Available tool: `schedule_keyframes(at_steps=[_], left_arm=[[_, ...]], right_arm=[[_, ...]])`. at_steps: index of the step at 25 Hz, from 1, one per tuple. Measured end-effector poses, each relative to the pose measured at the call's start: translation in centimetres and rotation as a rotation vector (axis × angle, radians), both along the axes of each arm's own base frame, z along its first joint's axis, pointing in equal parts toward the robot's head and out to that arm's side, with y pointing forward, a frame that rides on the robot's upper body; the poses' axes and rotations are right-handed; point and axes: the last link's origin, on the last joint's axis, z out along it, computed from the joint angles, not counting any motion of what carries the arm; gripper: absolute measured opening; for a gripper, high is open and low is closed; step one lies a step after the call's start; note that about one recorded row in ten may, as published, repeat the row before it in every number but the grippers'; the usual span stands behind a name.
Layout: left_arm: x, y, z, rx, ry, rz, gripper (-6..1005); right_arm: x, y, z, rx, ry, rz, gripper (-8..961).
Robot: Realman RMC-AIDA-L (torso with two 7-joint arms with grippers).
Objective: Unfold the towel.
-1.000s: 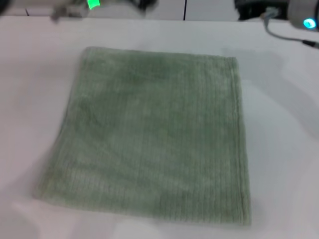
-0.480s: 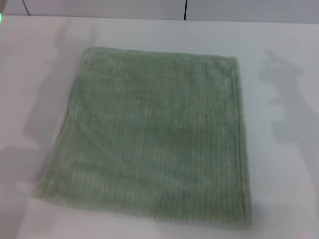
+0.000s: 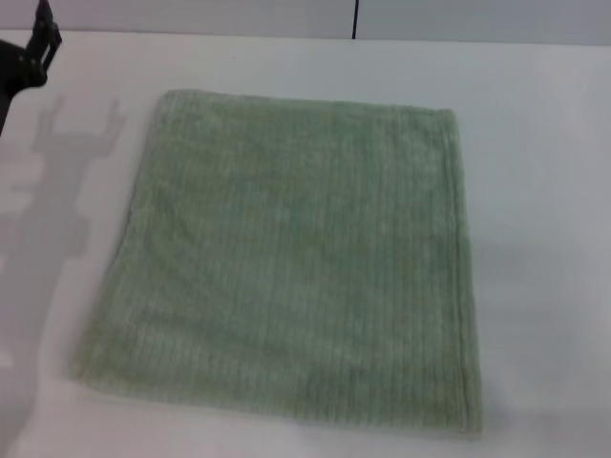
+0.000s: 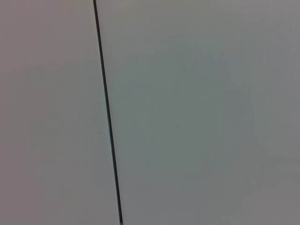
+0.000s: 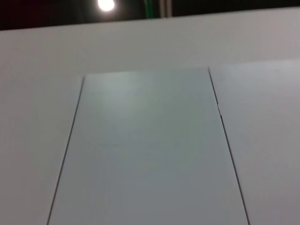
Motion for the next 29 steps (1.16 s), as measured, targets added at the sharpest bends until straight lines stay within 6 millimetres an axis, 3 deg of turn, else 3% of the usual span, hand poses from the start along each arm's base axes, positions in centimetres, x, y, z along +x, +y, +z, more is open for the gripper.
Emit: schedule_keyframes(at_steps=[3,5,9,14,29], left_arm=[[0.0,0.0,0.0,0.000,0.000,0.000,798],[-1.4,-0.6,-0.8,-0.036,-0.001,0.043,798],[-1.7,-0.7,-1.1,-0.046,0.010,0.055,799],[-1.9,-1.0,-1.6,-0.066,0.010,0.059,798],[-1.5,-1.1,-2.4,-0.099,0.022,0.038,799]], right_arm=[[0.2,0.1,-0.1,-0.011,-0.002,-0.013,36],[0.4,0.3,-0.5,-0.038,-0.002,-0.038,99],[0.5,0.3,-1.0,-0.068,-0.010,-0.046,224],[0.3,-0.1,-1.9,-0.087,-0.068,-0.054,450],[0.1,-0.3,-2.6,-0.089,-0.105,-0.084,845]])
